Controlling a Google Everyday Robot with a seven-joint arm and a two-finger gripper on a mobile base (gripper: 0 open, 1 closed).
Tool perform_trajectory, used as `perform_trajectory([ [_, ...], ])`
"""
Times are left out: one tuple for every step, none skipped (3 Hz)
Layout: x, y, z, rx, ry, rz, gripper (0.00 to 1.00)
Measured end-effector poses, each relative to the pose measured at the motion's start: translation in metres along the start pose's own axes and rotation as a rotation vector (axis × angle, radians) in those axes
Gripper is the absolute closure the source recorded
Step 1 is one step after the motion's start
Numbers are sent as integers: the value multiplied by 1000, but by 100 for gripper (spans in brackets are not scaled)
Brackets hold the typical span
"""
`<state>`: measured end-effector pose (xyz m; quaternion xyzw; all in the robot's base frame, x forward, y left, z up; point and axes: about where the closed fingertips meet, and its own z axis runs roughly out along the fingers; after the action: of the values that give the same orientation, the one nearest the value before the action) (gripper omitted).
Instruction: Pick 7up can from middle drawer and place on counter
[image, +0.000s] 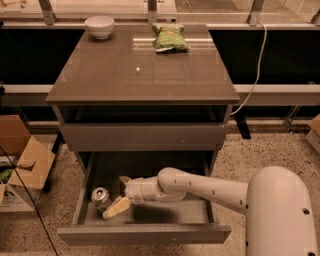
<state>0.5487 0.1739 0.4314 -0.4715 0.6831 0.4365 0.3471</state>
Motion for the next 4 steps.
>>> perform_trajectory([
  [-5,2,27,-27,-46,21,0],
  [-12,6,47,-69,-92,40,19],
  [-20,15,53,-94,-126,50,50],
  [-23,21,47,-95,-138,54,73],
])
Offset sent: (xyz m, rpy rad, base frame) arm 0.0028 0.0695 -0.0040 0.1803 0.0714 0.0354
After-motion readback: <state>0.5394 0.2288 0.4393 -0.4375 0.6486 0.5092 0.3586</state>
